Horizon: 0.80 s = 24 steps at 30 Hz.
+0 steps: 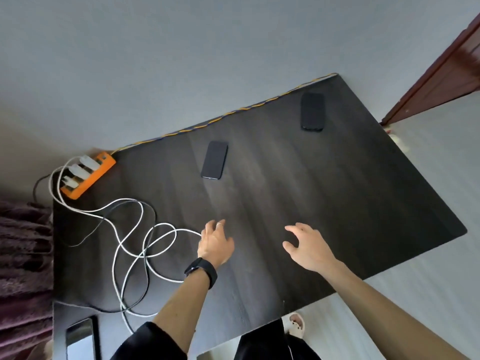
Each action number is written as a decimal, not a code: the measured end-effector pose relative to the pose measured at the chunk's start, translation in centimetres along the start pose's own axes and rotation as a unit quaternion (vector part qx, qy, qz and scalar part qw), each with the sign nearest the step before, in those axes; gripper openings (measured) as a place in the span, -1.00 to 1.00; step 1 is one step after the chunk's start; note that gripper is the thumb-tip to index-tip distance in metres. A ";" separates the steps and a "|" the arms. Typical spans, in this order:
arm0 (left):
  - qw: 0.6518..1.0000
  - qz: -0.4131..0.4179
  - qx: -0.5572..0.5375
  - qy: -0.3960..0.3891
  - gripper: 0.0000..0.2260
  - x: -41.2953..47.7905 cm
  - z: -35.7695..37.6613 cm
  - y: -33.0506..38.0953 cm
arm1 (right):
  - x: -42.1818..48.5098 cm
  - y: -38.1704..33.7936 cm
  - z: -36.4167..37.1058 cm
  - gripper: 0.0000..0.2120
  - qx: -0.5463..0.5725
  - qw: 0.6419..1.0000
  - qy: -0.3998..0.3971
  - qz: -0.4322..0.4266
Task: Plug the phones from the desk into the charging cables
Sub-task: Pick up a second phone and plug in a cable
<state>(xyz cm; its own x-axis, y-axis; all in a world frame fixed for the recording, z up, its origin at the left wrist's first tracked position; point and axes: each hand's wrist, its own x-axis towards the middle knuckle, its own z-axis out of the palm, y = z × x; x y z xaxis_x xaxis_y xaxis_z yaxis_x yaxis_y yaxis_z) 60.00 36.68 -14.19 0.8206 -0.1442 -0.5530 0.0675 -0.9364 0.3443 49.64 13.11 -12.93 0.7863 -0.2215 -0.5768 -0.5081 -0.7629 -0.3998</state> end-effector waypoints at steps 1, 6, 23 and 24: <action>1.000 0.001 0.002 0.006 -0.43 1.6 -0.7 0.3 | 1.3 -0.4 -0.4 -0.47 -0.013 1.000 -0.005 0.004; 0.999 0.014 0.021 0.044 -0.40 10.0 -3.8 1.9 | 6.5 -0.8 -0.6 -0.32 -0.101 0.993 -0.041 0.044; 0.996 -0.033 -0.014 0.078 -0.39 16.3 -4.6 5.4 | 7.6 1.7 1.1 -0.23 -0.096 0.989 -0.104 0.047; 0.995 -0.040 -0.061 0.063 -0.40 15.2 -4.4 5.8 | 7.7 1.5 0.6 -0.23 -0.084 0.988 -0.114 0.053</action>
<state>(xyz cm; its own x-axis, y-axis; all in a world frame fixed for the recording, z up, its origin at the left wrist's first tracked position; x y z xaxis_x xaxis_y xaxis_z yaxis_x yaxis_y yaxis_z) 75.33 30.48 -17.28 0.8739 -0.0222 -0.4855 0.1972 -0.8968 0.3960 54.75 10.62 -18.43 0.6221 -0.1781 -0.7624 -0.5029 -0.8372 -0.2148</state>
